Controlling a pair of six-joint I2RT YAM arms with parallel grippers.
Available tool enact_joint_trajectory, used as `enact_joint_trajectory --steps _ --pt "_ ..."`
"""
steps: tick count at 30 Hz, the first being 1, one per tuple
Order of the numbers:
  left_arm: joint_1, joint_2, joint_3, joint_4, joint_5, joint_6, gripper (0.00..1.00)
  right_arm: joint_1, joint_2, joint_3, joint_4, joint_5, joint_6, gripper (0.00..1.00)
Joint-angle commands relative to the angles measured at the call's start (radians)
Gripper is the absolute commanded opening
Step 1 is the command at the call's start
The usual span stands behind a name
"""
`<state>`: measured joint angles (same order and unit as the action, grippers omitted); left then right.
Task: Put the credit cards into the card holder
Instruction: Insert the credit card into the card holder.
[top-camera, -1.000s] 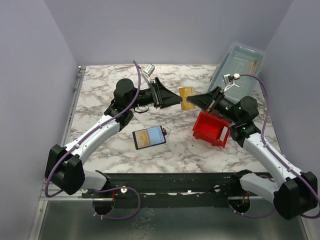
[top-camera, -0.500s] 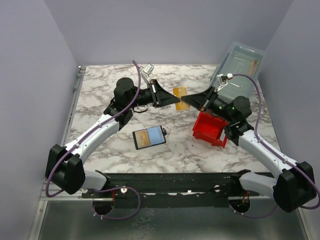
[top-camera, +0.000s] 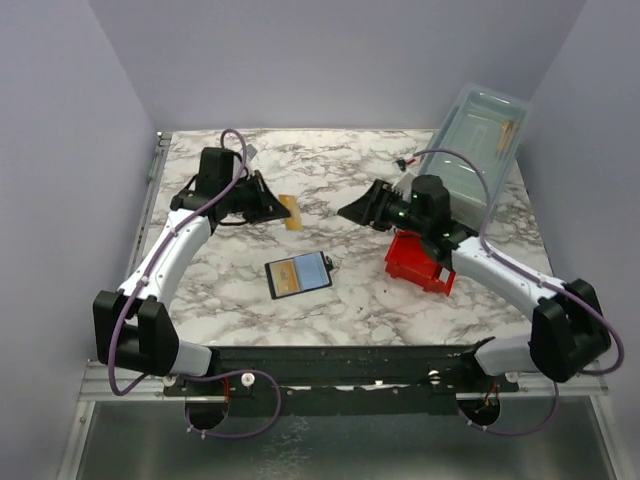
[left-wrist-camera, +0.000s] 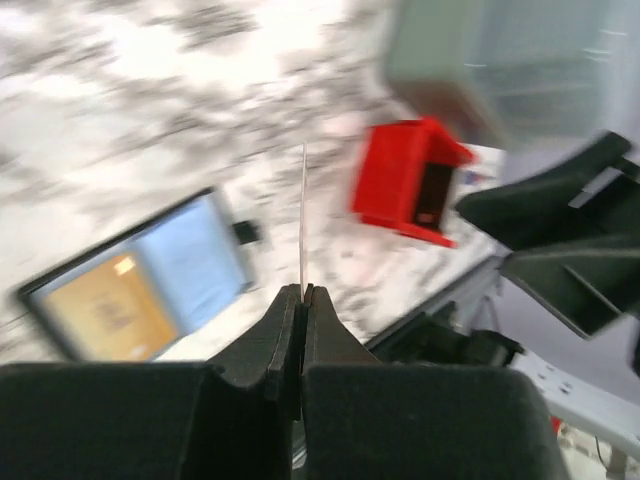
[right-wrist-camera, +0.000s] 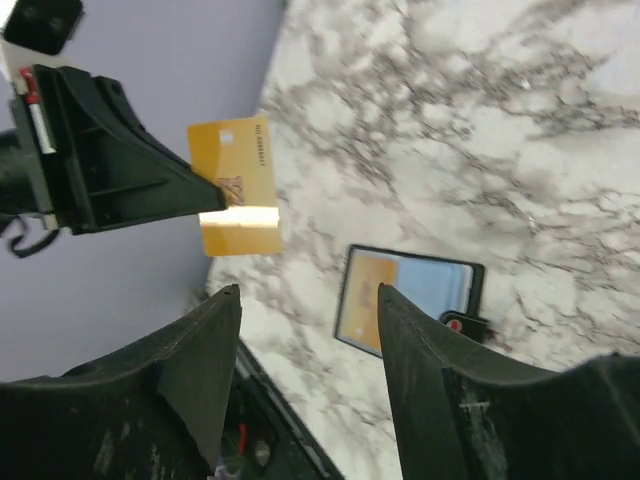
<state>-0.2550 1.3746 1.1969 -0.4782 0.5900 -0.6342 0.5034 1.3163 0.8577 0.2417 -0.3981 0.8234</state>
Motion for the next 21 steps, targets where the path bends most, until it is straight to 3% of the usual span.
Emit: enact_joint_trajectory --steps 1,7,13,21 --pt "0.104 0.043 -0.100 -0.291 -0.096 0.156 0.00 0.101 0.173 0.102 -0.264 0.162 -0.162 0.65" --pt "0.111 0.040 -0.220 -0.207 -0.090 0.122 0.00 0.254 0.420 0.308 -0.494 0.466 -0.268 0.77" --pt "0.110 0.096 -0.262 -0.177 -0.068 0.164 0.00 0.284 0.534 0.375 -0.572 0.583 -0.273 0.73" --pt "0.108 0.179 -0.297 -0.092 0.065 0.178 0.00 0.283 0.566 0.361 -0.561 0.605 -0.281 0.23"
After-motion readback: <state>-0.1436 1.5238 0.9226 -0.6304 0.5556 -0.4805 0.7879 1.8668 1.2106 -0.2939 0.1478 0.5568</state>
